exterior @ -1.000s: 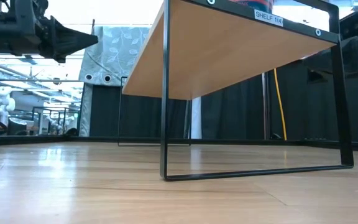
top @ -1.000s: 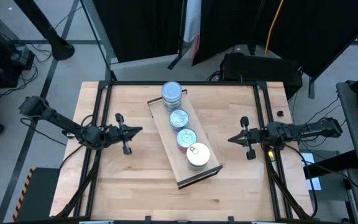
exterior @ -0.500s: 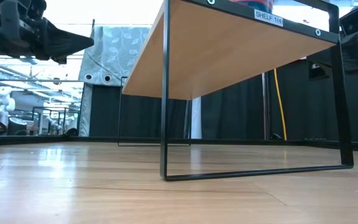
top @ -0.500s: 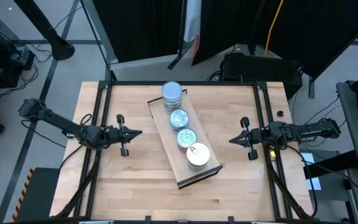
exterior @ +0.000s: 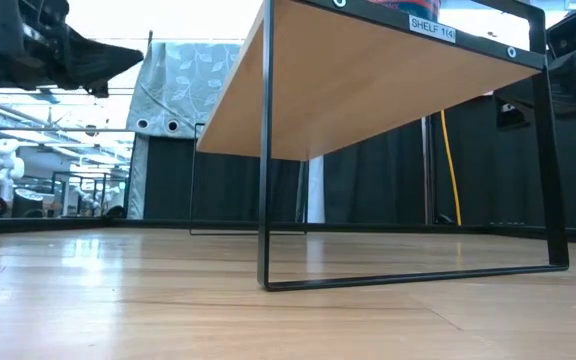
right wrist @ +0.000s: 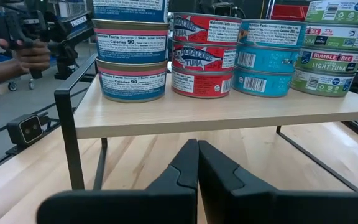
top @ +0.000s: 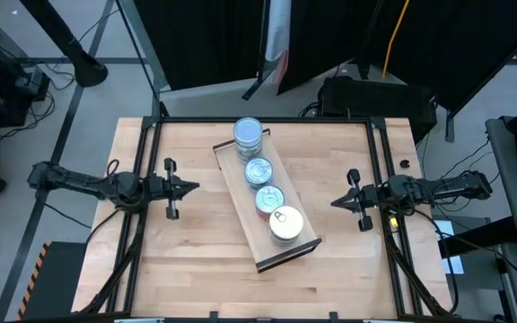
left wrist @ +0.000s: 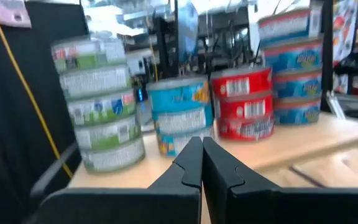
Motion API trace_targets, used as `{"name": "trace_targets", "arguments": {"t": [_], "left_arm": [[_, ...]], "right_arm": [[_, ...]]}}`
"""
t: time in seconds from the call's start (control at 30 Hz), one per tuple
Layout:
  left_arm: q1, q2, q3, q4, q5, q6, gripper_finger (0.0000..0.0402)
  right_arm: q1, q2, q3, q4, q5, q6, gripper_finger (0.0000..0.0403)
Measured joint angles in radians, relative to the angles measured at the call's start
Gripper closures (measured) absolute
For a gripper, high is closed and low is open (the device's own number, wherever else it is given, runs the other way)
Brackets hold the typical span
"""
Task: Stack canned seafood by type on shelf
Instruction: Return to home position
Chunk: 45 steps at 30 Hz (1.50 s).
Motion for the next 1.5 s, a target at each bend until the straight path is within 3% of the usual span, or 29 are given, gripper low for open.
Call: {"name": "trace_targets", "arguments": {"t": [0.3, 0.4, 1.13, 1.5], "left_arm": [[0.006, -0.228, -0.001, -0.293, 0.047, -0.053, 0.04], [0.015, -0.32, -0.001, -0.408, -0.016, -0.042, 0.04], [0.114, -0.325, 0.0, -0.434, 0.033, -0.056, 0.04], [0.117, -0.325, 0.0, -0.434, 0.008, -0.055, 0.04]], "right_arm": [[0.0, 0.0, 0.0, 0.0, 0.0, 0.003, 0.0403], [0.0, 0.0, 0.0, -0.001, -0.003, 0.004, 0.0403], [-0.029, -0.001, 0.0, 0.003, -0.007, -0.073, 0.0403], [-0.203, -0.013, 0.0, 0.026, -0.172, -0.041, 0.0403]]}}
